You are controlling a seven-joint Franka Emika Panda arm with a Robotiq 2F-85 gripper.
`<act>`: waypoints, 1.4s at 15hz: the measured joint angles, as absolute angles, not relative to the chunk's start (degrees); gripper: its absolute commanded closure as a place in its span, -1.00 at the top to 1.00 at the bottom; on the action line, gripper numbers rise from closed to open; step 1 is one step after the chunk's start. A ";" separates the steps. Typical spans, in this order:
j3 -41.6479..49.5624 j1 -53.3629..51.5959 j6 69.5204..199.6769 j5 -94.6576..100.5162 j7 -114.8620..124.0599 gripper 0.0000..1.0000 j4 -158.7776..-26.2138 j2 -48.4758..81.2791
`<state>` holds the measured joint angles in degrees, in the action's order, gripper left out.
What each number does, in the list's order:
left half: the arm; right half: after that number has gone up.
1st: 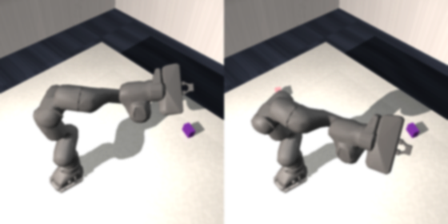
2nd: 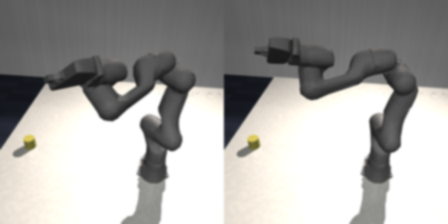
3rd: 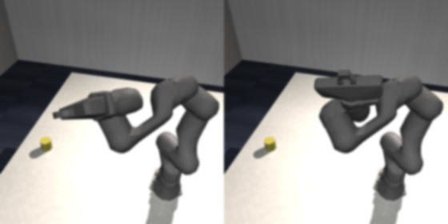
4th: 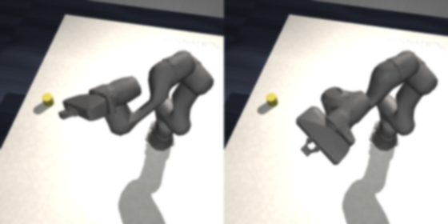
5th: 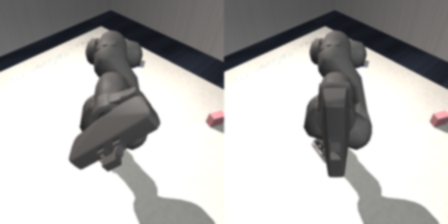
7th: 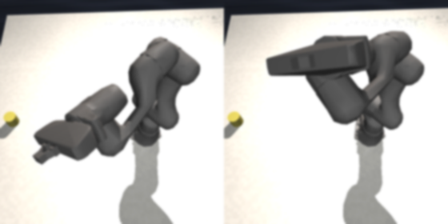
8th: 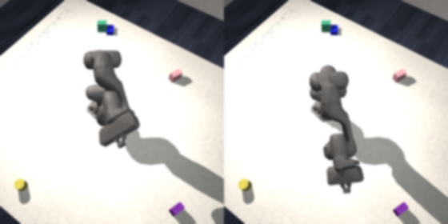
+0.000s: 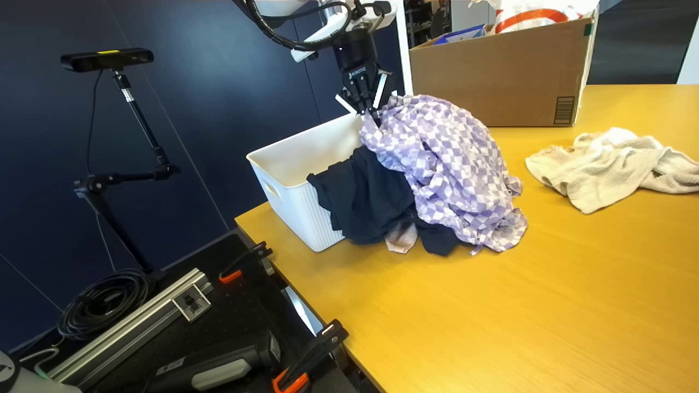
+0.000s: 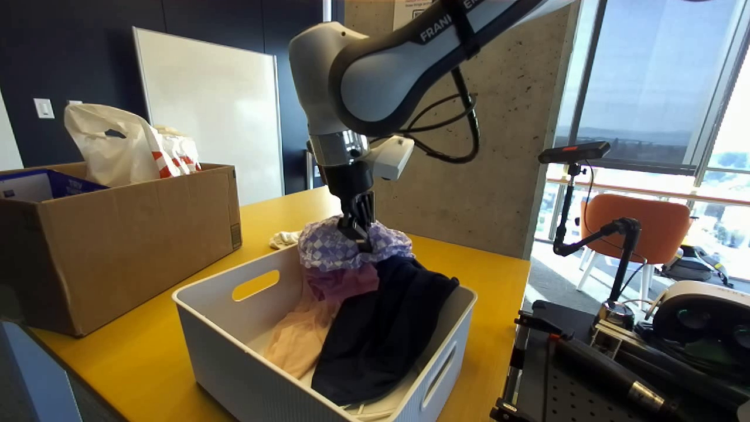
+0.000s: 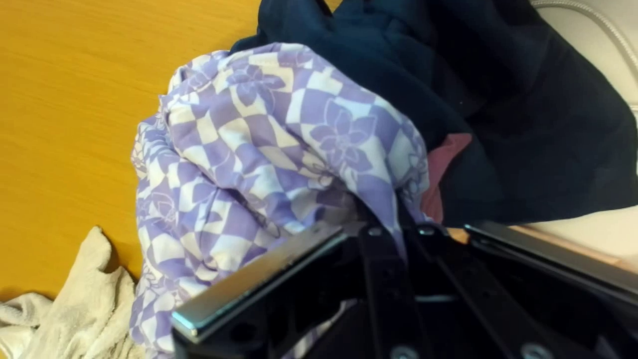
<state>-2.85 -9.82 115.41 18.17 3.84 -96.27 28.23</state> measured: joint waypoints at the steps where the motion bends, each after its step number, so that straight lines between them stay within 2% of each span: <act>1: -2.70 -9.81 115.40 18.17 4.11 -0.98 -96.23 27.63; 12: 1.92 -7.18 113.53 20.19 7.66 -0.98 -94.64 15.15; 21: 7.37 1.51 110.78 24.12 12.90 -0.98 -98.70 8.72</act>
<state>7.37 1.51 110.78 24.12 12.90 -98.70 8.72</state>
